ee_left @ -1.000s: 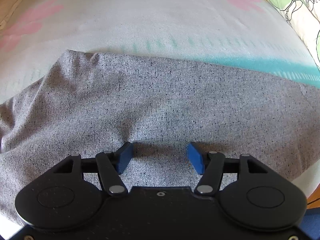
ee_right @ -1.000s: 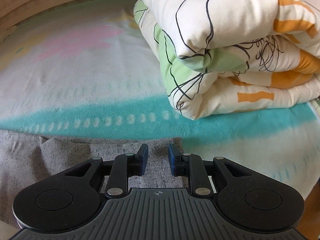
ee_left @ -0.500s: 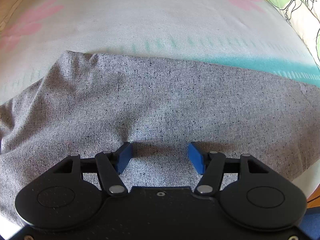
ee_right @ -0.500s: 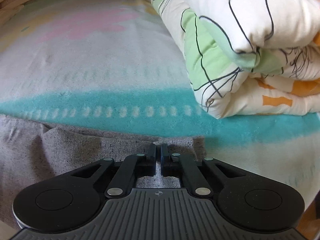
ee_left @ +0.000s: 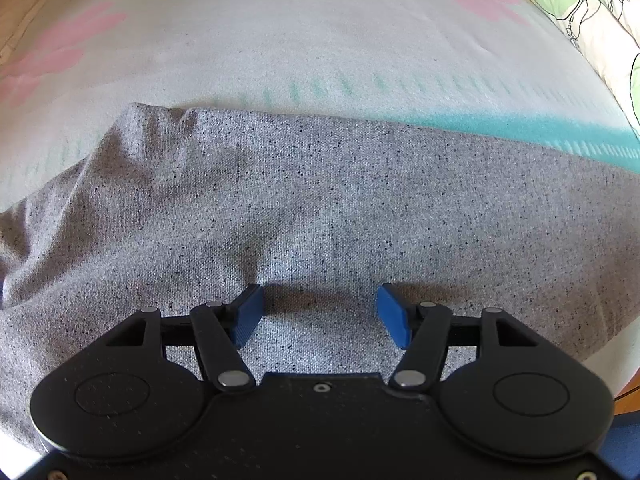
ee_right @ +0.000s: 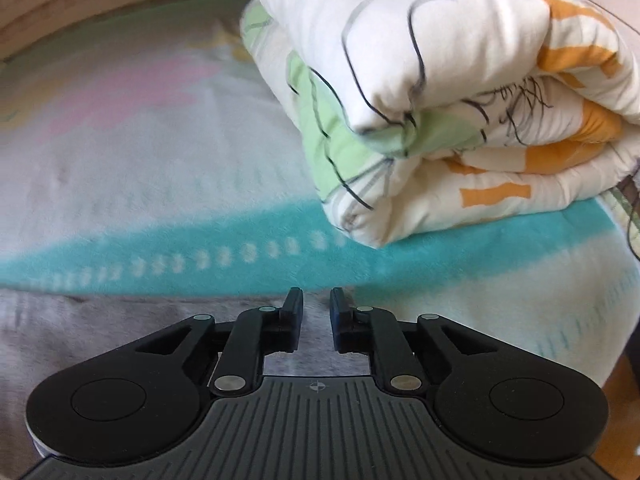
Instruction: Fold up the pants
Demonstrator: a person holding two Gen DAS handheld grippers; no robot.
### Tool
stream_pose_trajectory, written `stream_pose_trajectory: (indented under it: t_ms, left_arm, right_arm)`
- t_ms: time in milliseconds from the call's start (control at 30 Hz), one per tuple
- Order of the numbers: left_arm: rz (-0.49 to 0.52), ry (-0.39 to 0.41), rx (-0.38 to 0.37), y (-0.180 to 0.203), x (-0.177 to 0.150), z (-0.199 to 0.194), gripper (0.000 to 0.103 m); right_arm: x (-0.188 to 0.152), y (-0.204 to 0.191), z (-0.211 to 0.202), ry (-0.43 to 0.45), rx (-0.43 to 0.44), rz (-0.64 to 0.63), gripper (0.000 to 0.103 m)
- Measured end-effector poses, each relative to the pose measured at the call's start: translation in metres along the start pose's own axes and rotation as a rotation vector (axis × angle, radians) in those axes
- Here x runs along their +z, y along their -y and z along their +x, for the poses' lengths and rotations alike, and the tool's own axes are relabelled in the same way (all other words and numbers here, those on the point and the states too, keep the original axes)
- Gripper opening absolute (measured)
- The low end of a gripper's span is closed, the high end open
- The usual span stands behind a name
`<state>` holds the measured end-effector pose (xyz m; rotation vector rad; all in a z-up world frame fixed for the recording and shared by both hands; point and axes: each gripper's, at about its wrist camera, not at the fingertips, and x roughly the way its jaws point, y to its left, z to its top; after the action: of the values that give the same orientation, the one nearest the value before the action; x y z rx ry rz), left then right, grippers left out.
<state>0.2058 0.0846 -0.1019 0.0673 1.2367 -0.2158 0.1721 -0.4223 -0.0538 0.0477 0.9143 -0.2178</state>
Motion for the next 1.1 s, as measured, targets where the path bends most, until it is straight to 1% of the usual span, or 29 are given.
stream_pose_trajectory:
  t_ms: [67, 133, 233, 300, 367, 400, 500, 567, 633, 700, 733, 867, 900, 933, 1000, 1100]
  left_arm:
    - [0.008, 0.006, 0.011, 0.003, -0.001, 0.001, 0.066]
    - [0.014, 0.01, 0.017, 0.006, -0.001, 0.001, 0.066]
    - [0.016, 0.015, 0.021, 0.008, -0.001, 0.001, 0.067]
    - [0.017, 0.018, 0.021, 0.009, -0.002, 0.001, 0.068]
    - [0.019, 0.022, 0.021, 0.009, -0.003, 0.001, 0.068]
    - [0.02, 0.022, 0.02, 0.01, -0.004, 0.001, 0.068]
    - [0.014, 0.018, 0.014, 0.009, -0.005, 0.0, 0.068]
    - [0.011, 0.016, 0.01, 0.007, -0.005, -0.001, 0.068]
    - [0.012, 0.015, 0.006, 0.004, -0.004, -0.001, 0.068]
    - [0.014, 0.013, 0.004, 0.002, -0.004, -0.002, 0.068]
    - [0.013, 0.012, 0.003, 0.001, -0.004, -0.002, 0.068]
    - [0.001, 0.002, -0.003, -0.004, -0.001, -0.003, 0.068]
    - [0.0, 0.0, -0.004, -0.005, 0.0, -0.003, 0.068]
    - [-0.002, -0.002, -0.005, -0.005, 0.0, -0.002, 0.068]
    - [-0.007, -0.004, -0.006, -0.007, 0.001, -0.002, 0.069]
    - [-0.005, -0.004, 0.001, -0.008, 0.003, 0.0, 0.071]
  right_arm:
    - [0.001, -0.02, -0.008, 0.021, 0.061, -0.059, 0.015]
    - [0.0, -0.046, -0.013, 0.033, 0.147, -0.133, 0.015]
    - [-0.003, -0.09, -0.012, -0.006, 0.269, -0.239, 0.015]
    - [-0.008, -0.118, -0.008, -0.033, 0.314, -0.309, 0.015]
    - [-0.012, -0.14, 0.0, -0.054, 0.324, -0.351, 0.015]
    - [-0.013, -0.149, 0.005, -0.057, 0.312, -0.363, 0.015]
    - [-0.013, -0.166, 0.022, -0.067, 0.237, -0.394, 0.015]
    - [-0.01, -0.168, 0.029, -0.056, 0.183, -0.412, 0.015]
    - [-0.003, -0.165, 0.035, -0.039, 0.131, -0.392, 0.015]
    - [0.006, -0.156, 0.039, -0.033, 0.061, -0.322, 0.015]
    - [0.009, -0.144, 0.039, -0.032, 0.051, -0.282, 0.015]
    - [0.013, -0.102, 0.028, -0.017, 0.083, -0.125, 0.016]
    - [0.013, -0.089, 0.024, -0.013, 0.095, -0.087, 0.018]
    - [0.012, -0.076, 0.02, -0.015, 0.115, -0.046, 0.022]
    - [0.007, -0.048, 0.011, -0.03, 0.146, 0.034, 0.023]
    - [-0.008, -0.01, -0.002, -0.049, 0.138, 0.183, 0.023]
